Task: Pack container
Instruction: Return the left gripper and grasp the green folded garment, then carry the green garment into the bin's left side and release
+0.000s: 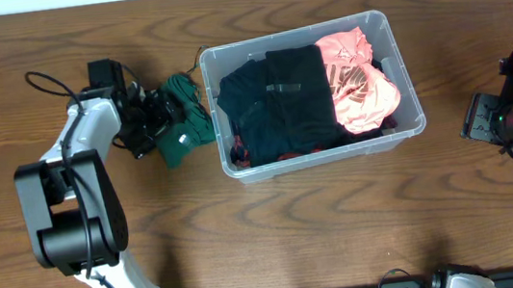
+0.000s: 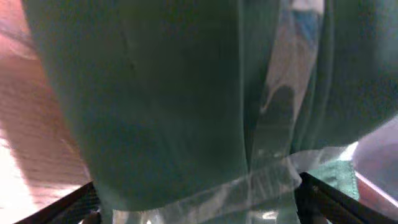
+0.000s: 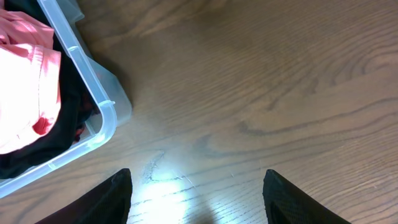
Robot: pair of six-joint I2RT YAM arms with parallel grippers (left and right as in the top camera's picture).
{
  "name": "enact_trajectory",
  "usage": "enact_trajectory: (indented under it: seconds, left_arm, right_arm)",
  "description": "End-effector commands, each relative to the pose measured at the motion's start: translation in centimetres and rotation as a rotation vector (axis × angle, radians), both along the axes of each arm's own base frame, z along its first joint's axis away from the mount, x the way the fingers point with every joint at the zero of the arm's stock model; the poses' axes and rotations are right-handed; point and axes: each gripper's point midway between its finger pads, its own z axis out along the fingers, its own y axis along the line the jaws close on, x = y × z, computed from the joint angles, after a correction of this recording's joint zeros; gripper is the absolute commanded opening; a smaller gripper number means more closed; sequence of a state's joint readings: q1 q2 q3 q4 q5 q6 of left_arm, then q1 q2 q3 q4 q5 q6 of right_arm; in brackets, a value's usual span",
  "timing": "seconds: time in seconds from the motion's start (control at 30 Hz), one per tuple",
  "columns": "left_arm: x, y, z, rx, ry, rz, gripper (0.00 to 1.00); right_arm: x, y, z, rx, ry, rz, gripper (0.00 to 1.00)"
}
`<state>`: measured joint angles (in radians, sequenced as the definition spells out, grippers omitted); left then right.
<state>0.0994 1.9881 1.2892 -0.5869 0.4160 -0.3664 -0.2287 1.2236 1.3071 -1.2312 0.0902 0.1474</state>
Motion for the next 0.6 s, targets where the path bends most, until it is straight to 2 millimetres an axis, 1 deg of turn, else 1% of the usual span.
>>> enact_trajectory:
  seconds: [0.0,0.03,0.07,0.17,0.23,0.27,0.33,0.43,0.57]
  left_arm:
    - [-1.1,0.0,-1.9,-0.006,0.064,0.006,0.9]
    - [-1.1,0.0,-1.9,-0.006,0.063,0.006,0.86]
    - [-1.1,-0.2,-1.8,-0.014,0.061,0.004,0.79]
    - [-1.3,-0.5,-1.2,-0.035,0.059,-0.002,0.43]
    - [-1.3,-0.5,-0.3,-0.029,0.041,-0.019,0.14]
    - [-1.4,-0.5,0.4,-0.027,0.031,-0.025,0.08]
    - [-1.4,-0.5,2.0,-0.021,0.001,-0.034,0.06]
    - [-1.6,-0.2,5.4,0.005,-0.063,-0.03,0.06]
    - [-1.9,-0.4,12.1,0.022,-0.227,-0.033,0.06]
  right_arm:
    - [-0.1,-0.5,0.2,-0.015,0.0,-0.005,0.66]
    - [-0.1,-0.5,0.2,-0.016,0.0,-0.005,0.66]
    - [-0.1,-0.5,0.2,-0.016,0.0,-0.005,0.66]
    - [-0.1,-0.6,0.2,-0.016,0.0,-0.005,0.66]
    - [-0.1,-0.6,0.2,-0.016,0.0,-0.005,0.66]
    - [-0.1,-0.6,0.2,-0.016,0.0,-0.005,0.66]
    - [-0.1,-0.6,0.2,-0.016,0.0,-0.005,0.66]
    - [-0.1,-0.6,0.2,-0.016,-0.001,-0.005,0.66]
    - [-0.1,-0.6,0.2,-0.016,-0.001,-0.005,0.66]
